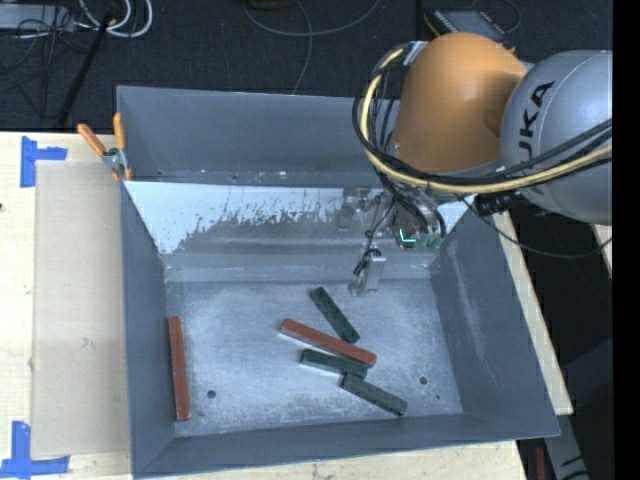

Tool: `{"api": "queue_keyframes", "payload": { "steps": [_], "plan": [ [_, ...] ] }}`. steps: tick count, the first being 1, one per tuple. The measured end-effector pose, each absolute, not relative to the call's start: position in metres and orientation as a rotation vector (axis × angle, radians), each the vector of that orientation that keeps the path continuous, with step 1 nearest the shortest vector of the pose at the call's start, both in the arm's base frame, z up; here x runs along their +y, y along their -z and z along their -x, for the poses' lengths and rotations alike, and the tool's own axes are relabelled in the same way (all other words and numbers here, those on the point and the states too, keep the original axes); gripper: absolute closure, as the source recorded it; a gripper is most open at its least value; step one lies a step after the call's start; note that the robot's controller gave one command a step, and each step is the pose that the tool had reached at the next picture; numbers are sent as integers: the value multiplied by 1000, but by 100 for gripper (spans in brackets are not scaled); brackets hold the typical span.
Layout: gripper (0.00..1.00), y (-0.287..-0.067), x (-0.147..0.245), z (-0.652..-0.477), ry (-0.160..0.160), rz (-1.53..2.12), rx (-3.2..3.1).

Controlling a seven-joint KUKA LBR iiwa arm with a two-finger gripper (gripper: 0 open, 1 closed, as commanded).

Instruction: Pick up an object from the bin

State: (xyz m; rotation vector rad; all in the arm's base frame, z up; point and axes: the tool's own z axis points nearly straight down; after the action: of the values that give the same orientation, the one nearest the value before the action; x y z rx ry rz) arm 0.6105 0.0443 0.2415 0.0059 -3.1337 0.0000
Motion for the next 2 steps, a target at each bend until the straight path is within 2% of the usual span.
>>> {"api": "queue_keyframes", "payload": {
  "steps": [1,2],
  "plan": [
    [0,-75,55,-581,2,-613,-3076],
    [100,-78,55,-582,1,-609,-3082]
  ]
}}
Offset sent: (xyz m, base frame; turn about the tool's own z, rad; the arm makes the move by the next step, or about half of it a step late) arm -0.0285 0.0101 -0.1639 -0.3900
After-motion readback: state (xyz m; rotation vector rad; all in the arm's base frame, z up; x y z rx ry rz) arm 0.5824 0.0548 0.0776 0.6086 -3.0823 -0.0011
